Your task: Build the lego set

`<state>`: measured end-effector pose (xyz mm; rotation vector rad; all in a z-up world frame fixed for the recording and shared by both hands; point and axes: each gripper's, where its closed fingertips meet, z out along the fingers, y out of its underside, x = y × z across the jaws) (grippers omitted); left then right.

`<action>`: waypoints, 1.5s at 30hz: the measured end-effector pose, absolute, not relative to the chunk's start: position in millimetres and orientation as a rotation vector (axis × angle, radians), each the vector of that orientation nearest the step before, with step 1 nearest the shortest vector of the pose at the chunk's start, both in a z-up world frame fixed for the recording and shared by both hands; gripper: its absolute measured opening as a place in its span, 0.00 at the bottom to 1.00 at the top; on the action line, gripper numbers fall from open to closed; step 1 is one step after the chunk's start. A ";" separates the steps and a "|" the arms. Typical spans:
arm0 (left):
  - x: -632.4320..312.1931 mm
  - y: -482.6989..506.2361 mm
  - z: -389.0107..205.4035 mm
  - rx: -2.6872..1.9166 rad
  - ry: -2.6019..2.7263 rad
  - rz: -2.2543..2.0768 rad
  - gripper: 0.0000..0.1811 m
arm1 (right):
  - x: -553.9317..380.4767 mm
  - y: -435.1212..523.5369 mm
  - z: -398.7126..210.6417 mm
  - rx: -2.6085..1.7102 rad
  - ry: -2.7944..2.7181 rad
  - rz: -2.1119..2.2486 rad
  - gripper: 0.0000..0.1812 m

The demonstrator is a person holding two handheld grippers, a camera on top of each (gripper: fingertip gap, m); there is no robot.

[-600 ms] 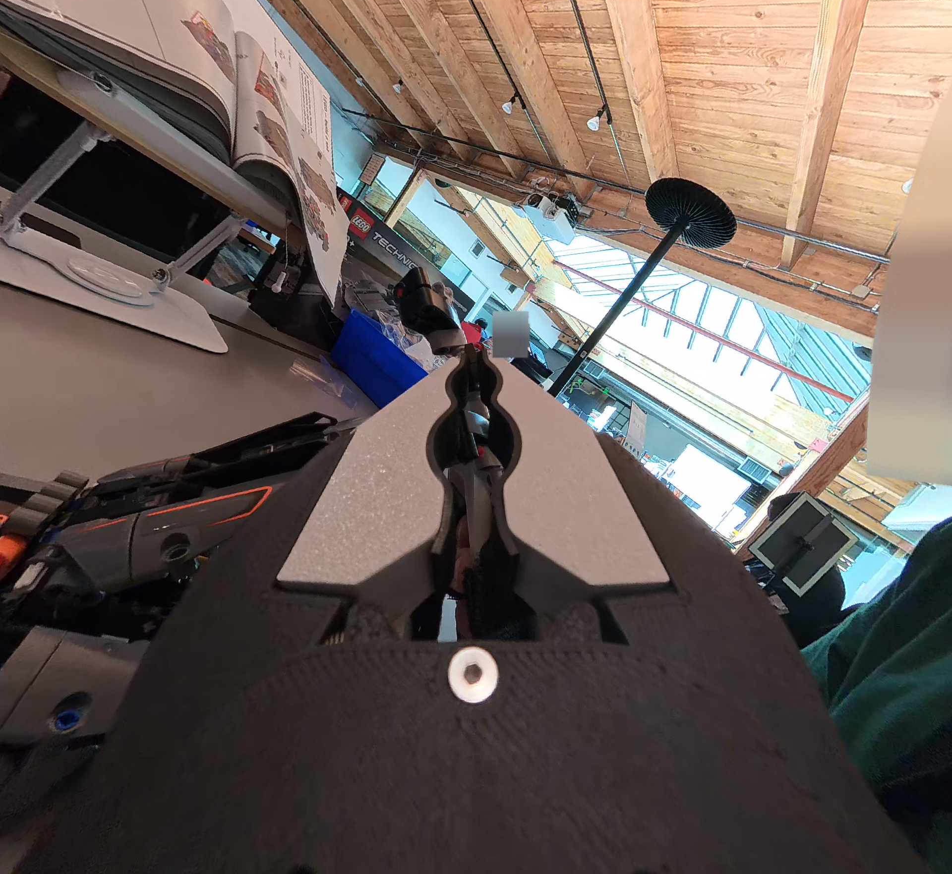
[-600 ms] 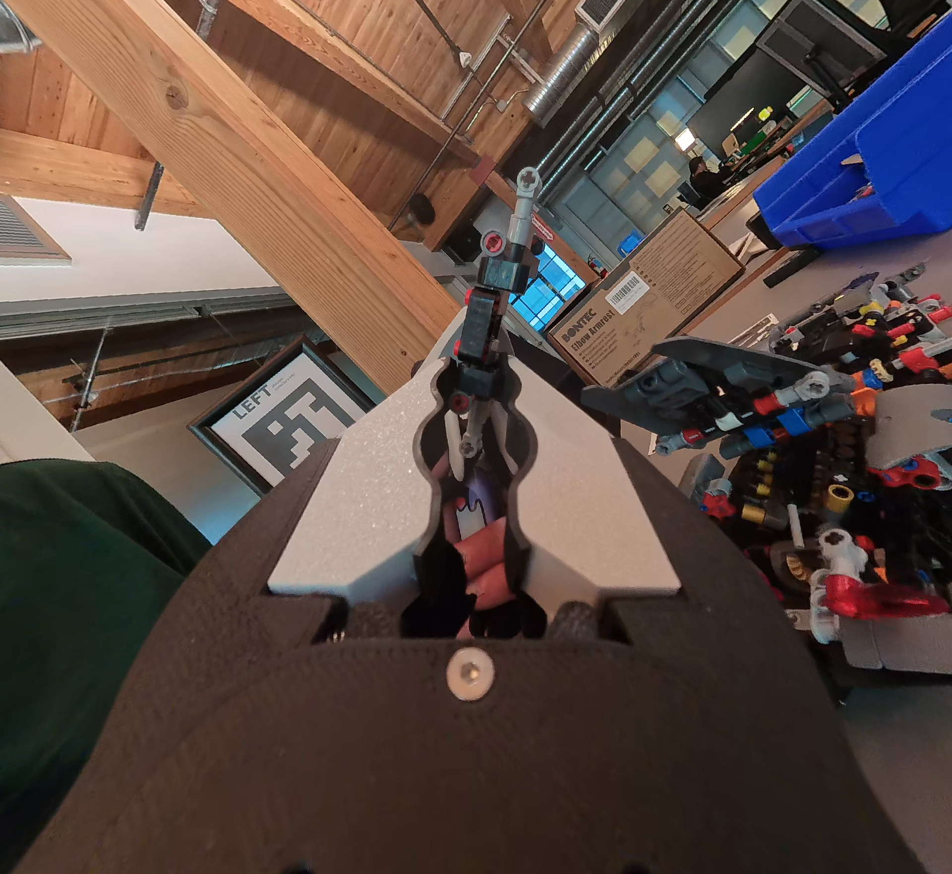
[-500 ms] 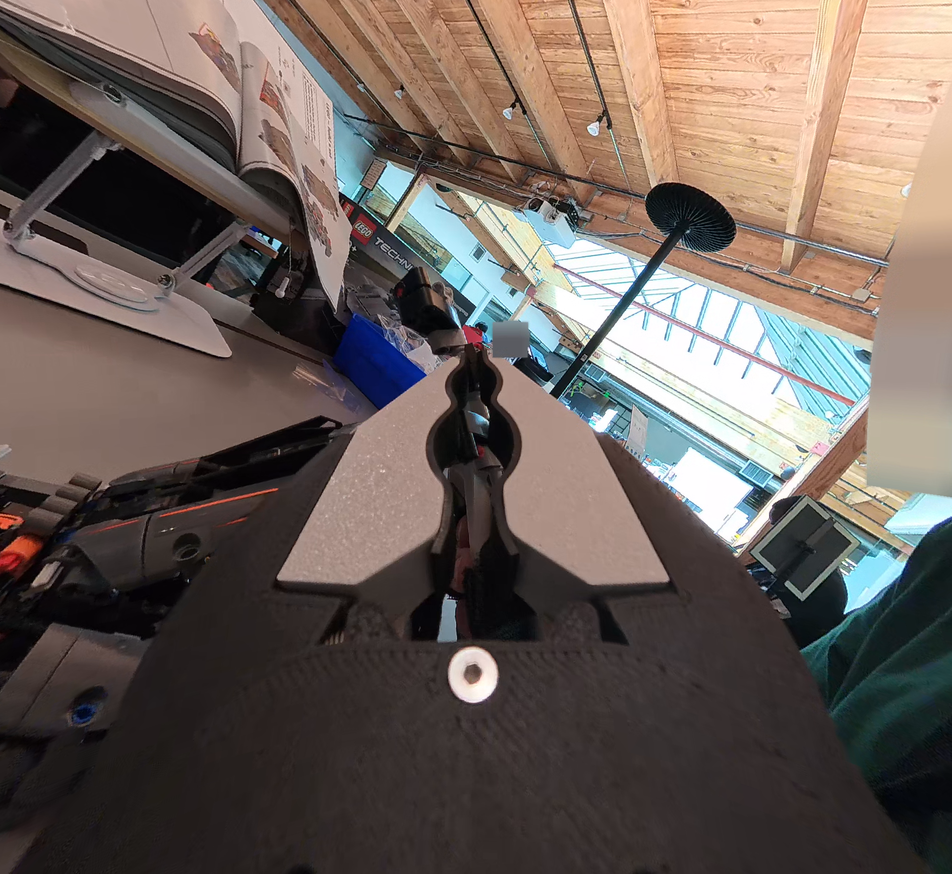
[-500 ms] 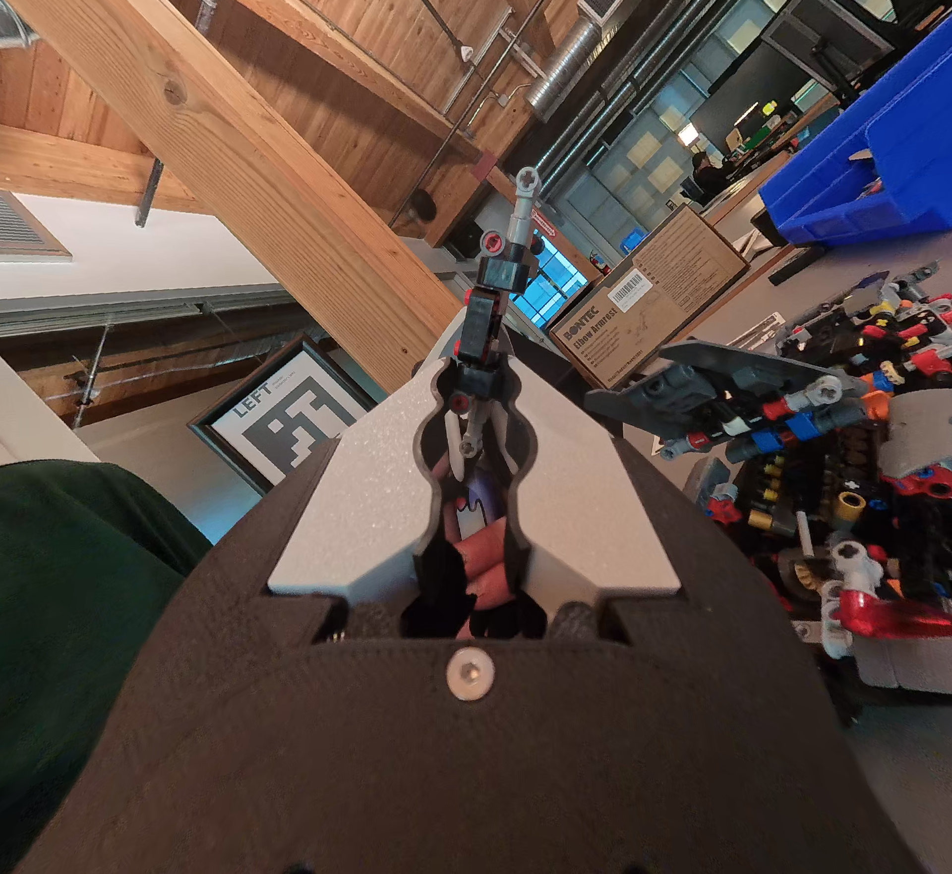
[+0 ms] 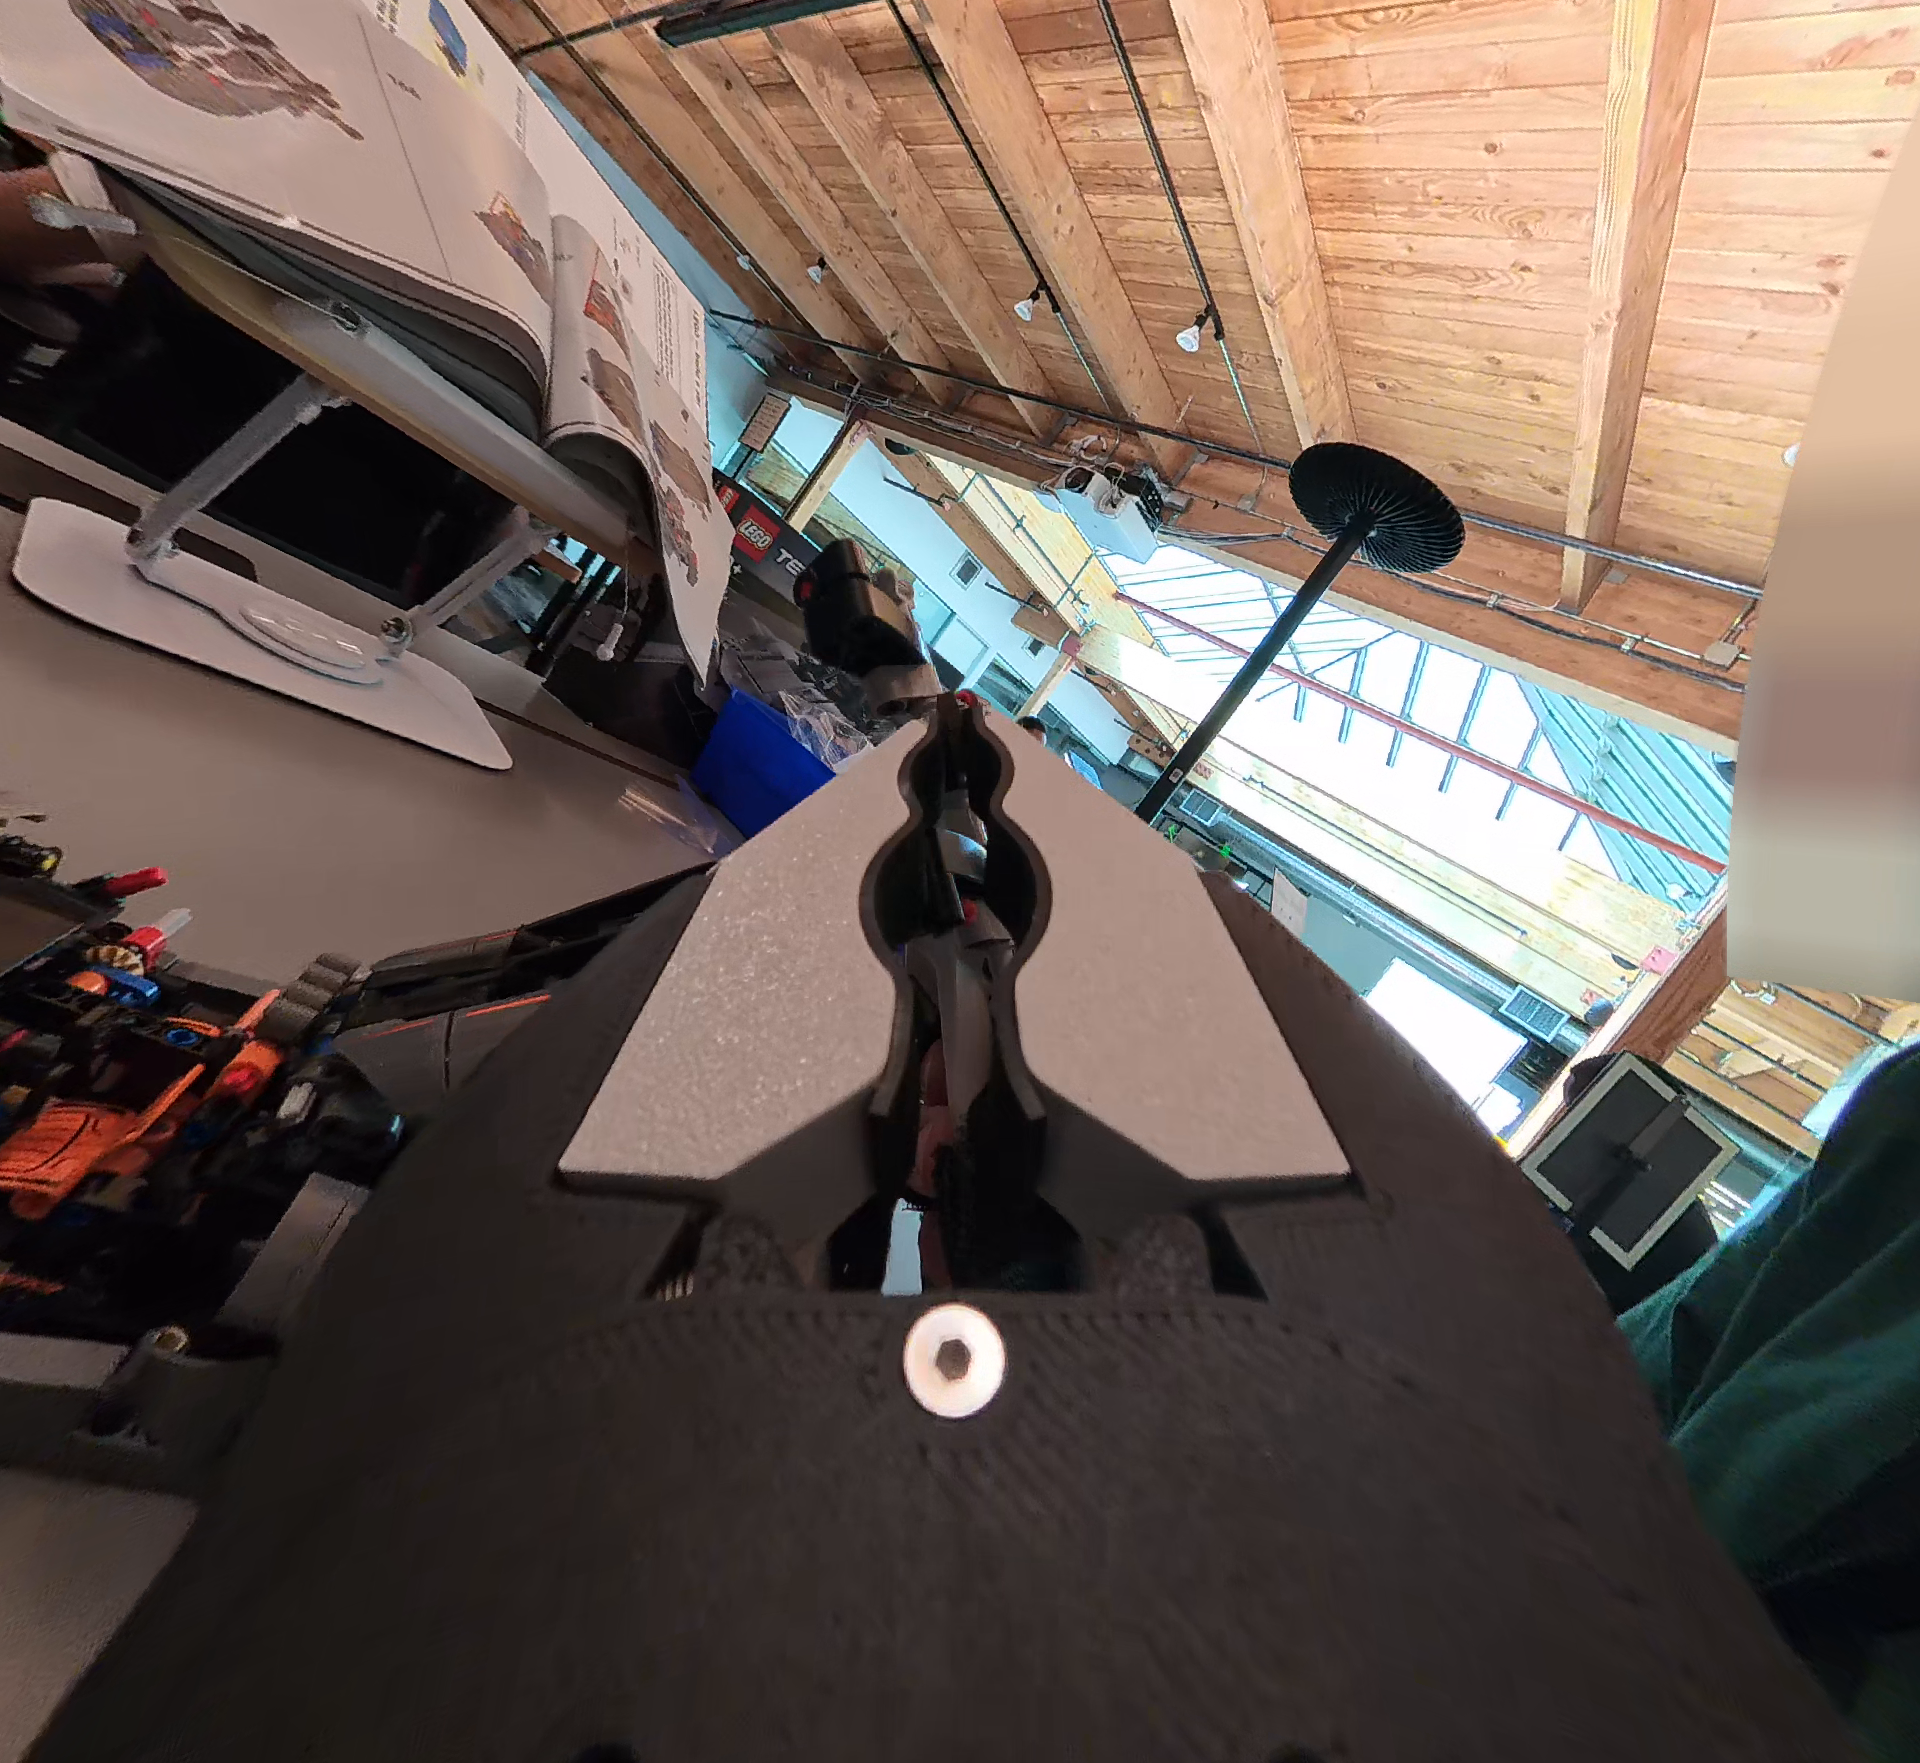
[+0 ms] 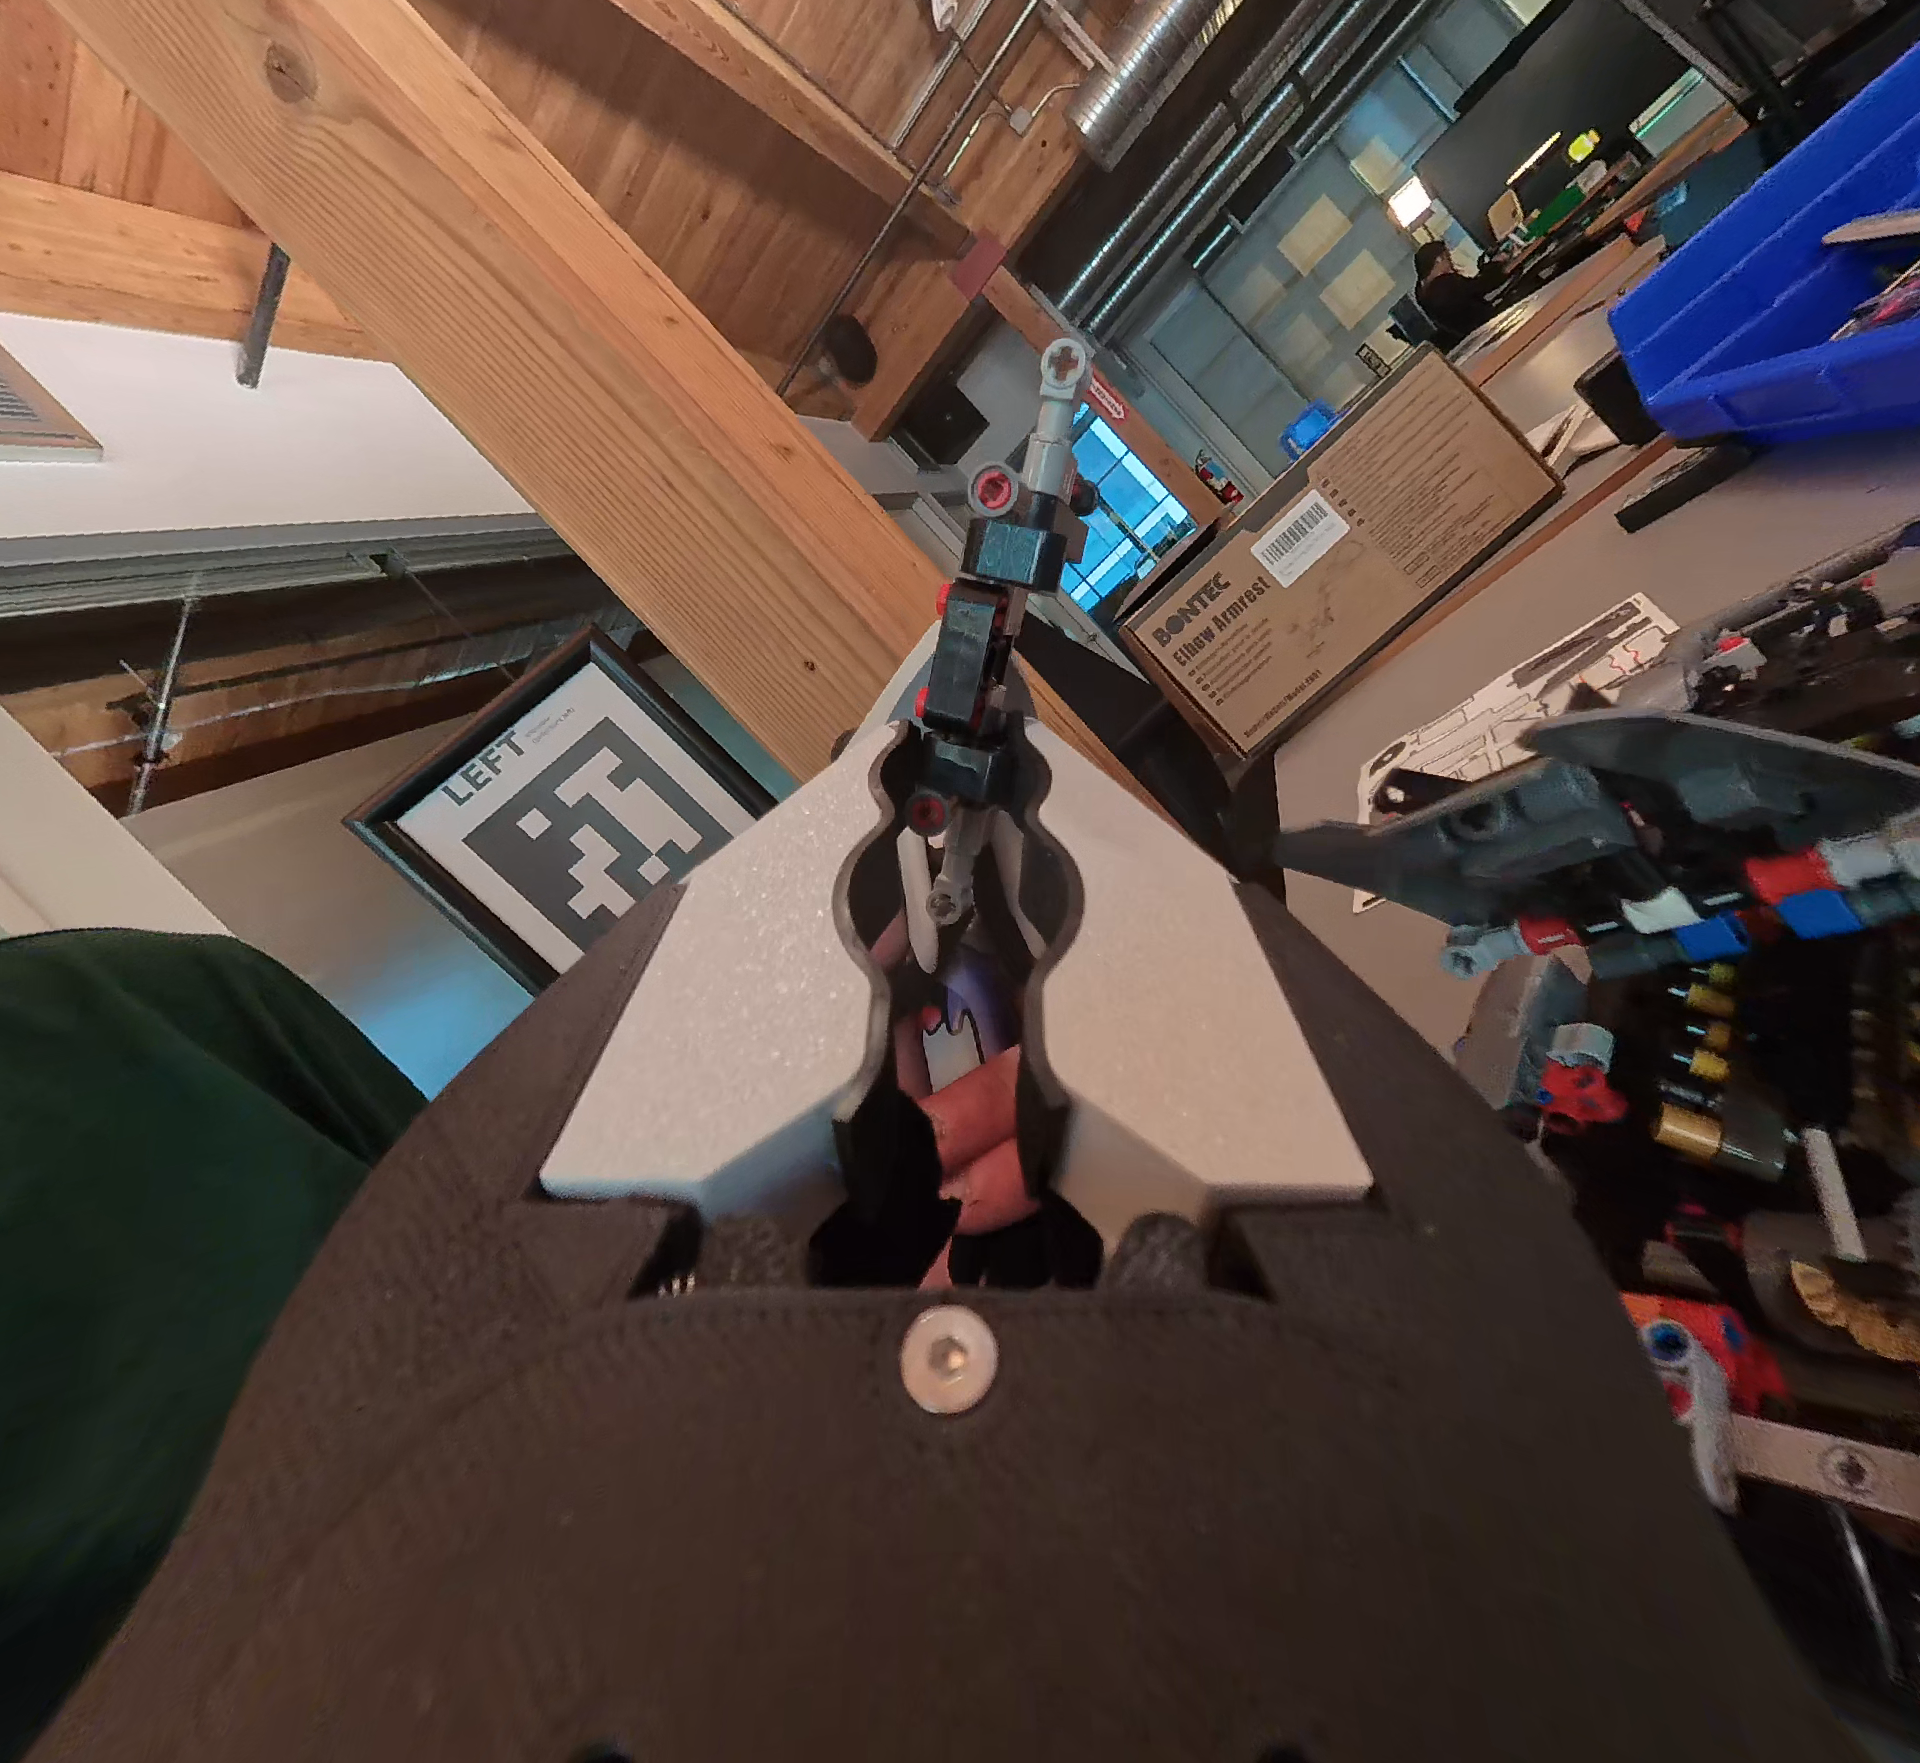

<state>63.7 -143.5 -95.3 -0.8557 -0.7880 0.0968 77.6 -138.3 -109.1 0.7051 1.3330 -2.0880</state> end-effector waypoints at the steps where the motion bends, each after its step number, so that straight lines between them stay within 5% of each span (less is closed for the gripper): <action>1: 65.4 -147.5 -95.9 -0.851 -0.791 0.098 0.00 | 79.4 -142.0 -109.4 0.702 1.342 -2.081 0.08; 45: 98.6 -242.9 -104.0 -0.710 -0.834 0.170 0.00 | 112.1 -235.7 -118.2 0.619 1.456 -1.929 0.08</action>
